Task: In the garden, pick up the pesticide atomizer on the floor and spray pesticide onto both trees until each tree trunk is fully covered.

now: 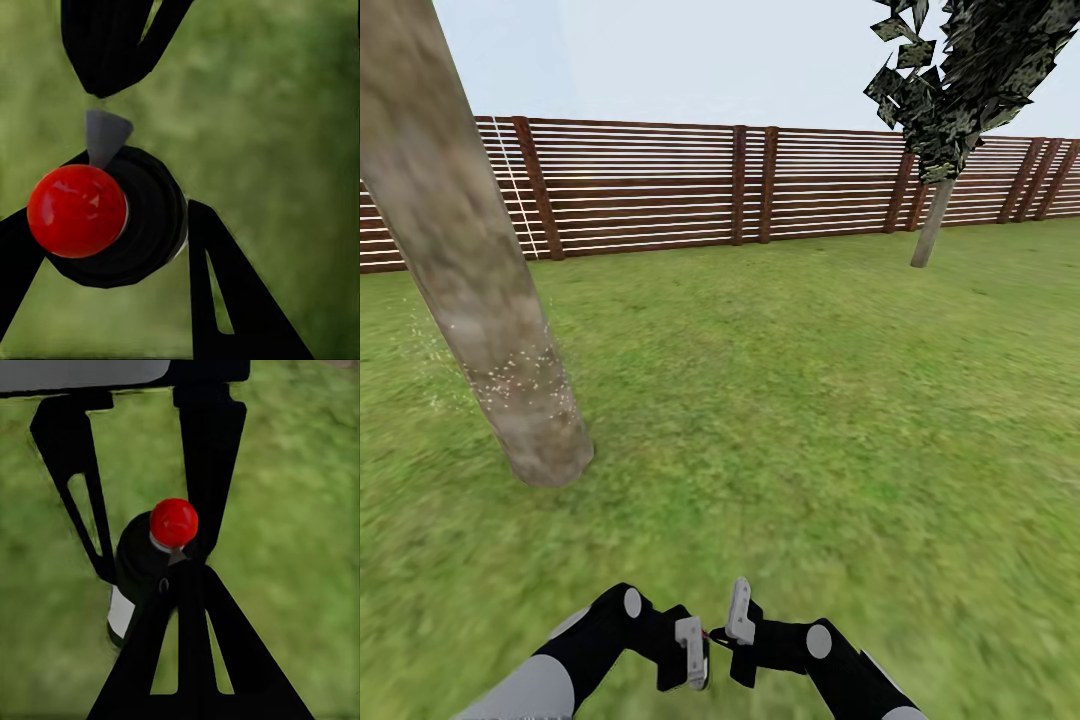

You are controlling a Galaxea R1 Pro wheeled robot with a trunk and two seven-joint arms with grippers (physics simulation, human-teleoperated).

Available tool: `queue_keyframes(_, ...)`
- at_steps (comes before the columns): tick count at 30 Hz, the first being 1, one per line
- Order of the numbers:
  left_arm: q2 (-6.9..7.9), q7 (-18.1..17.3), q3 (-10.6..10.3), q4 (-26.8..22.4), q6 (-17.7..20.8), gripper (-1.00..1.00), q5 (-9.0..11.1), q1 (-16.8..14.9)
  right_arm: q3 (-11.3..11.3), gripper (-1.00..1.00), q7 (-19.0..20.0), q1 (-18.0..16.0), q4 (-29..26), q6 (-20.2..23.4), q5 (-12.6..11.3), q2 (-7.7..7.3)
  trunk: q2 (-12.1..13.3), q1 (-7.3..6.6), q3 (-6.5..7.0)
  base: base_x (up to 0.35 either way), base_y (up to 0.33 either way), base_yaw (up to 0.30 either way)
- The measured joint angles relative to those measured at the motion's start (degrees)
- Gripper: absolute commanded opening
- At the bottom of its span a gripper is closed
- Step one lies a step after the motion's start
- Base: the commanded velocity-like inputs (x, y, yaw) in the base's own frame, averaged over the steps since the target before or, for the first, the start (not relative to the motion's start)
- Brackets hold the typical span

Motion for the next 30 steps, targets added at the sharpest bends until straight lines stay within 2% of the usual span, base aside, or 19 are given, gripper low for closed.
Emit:
queue_keyframes(2,1.04,0.00,-0.01,0.01,0.12,-1.00,-0.30,-0.17,0.02,-1.00,0.00,0.00,-0.05,-0.03,0.00,-0.02,0.00,0.00,0.00,0.000,0.000,0.000)
queue_keyframes(8,6.59,-0.05,0.16,0.13,0.34,-1.00,-0.87,-0.23,-0.05,-1.00,-0.01,0.00,-0.07,-0.02,0.08,-0.36,0.00,0.00,0.00,0.000,0.000,0.000)
queue_keyframes(11,8.69,-0.05,0.18,0.16,0.42,-1.00,-0.78,0.17,-0.09,-1.00,-0.01,0.00,-0.03,-0.01,0.09,-0.46,0.00,0.00,0.00,0.000,0.000,0.000)
queue_keyframes(12,9.77,-0.03,0.20,0.57,0.39,-1.00,-0.80,0.24,-0.06,1.00,-0.01,0.00,0.04,-0.05,0.09,-0.49,0.00,0.00,0.00,0.000,0.000,0.000)
queue_keyframes(14,12.65,0.04,0.34,1.34,0.33,-1.00,-0.55,0.29,-0.09,1.00,-0.01,0.00,0.12,-0.06,0.10,-1.07,0.00,0.00,0.00,0.000,0.000,0.000)
queue_keyframes(16,14.00,0.52,0.52,1.58,0.42,-1.00,-0.29,0.33,-0.17,1.00,-0.13,0.00,0.24,-0.06,0.08,-1.81,0.00,0.00,0.00,0.000,0.000,0.000)
queue_keyframes(17,14.23,1.55,1.65,1.63,0.52,-1.00,0.32,0.36,-0.28,1.00,-0.27,0.00,0.26,-0.10,0.06,-2.00,0.00,0.00,0.00,0.000,0.000,0.000)
queue_keyframes(18,14.27,3.74,4.79,1.64,0.56,-1.00,1.90,0.36,-0.39,1.00,-0.73,0.00,0.31,-0.12,0.00,-2.15,0.00,0.00,0.00,0.000,0.000,0.000)
queue_keyframes(19,14.08,8.46,10.91,1.70,0.53,-1.00,4.37,0.35,-0.95,1.00,-4.25,0.08,0.63,-0.11,-0.10,-2.99,0.00,0.00,0.01,0.000,0.000,0.000)
queue_keyframes(20,13.94,12.57,15.80,2.00,0.43,-1.00,5.81,0.37,-2.27,1.00,-9.39,0.20,1.64,-0.09,-0.21,-4.04,0.00,0.00,0.00,0.000,0.000,0.000)
queue_keyframes(21,13.89,17.31,20.01,3.04,0.30,-1.00,7.48,0.43,-4.35,1.00,-16.11,0.29,4.77,-0.15,-0.27,-4.76,0.00,0.00,0.00,0.000,0.000,0.000)
queue_keyframes(23,13.85,27.59,28.84,7.52,-0.76,-1.00,12.26,0.55,-10.37,1.00,-33.19,0.44,15.66,-1.04,-0.04,-5.32,0.00,0.01,-0.02,0.000,0.000,0.000)
queue_keyframes(24,13.89,32.89,32.51,9.83,-3.28,-1.00,14.93,0.71,-12.58,1.00,-41.27,0.47,20.70,-2.39,-0.85,-5.49,0.00,0.01,-0.02,0.000,0.000,0.000)
queue_keyframes(25,13.92,39.79,36.15,12.32,-8.69,-1.00,18.15,2.15,-14.10,1.00,-50.37,0.49,25.83,-6.43,-1.31,-5.58,0.00,0.01,-0.02,0.000,0.000,0.000)
queue_keyframes(27,13.82,48.56,38.74,14.03,-16.84,-1.00,22.52,6.25,-14.99,1.00,-60.93,1.55,29.02,-14.02,-3.02,-5.60,0.00,0.00,-0.02,0.000,0.000,0.000)
queue_keyframes(28,13.71,51.55,39.31,14.51,-20.13,-1.00,24.92,8.27,-15.29,1.00,-65.59,2.48,29.54,-16.84,-6.29,-5.52,0.00,0.00,-0.02,0.000,0.000,0.000)
queue_keyframes(29,13.58,53.60,39.70,15.22,-22.53,-1.00,27.45,10.02,-15.39,1.00,-68.78,3.04,29.84,-18.70,-11.23,-5.39,0.00,0.00,-0.02,0.000,0.000,0.000)
queue_keyframes(30,13.52,54.68,39.91,16.34,-23.97,-1.00,30.31,11.39,-15.35,1.00,-70.40,3.32,30.05,-19.68,-16.47,-5.24,0.00,0.00,-0.01,0.000,0.000,0.000)
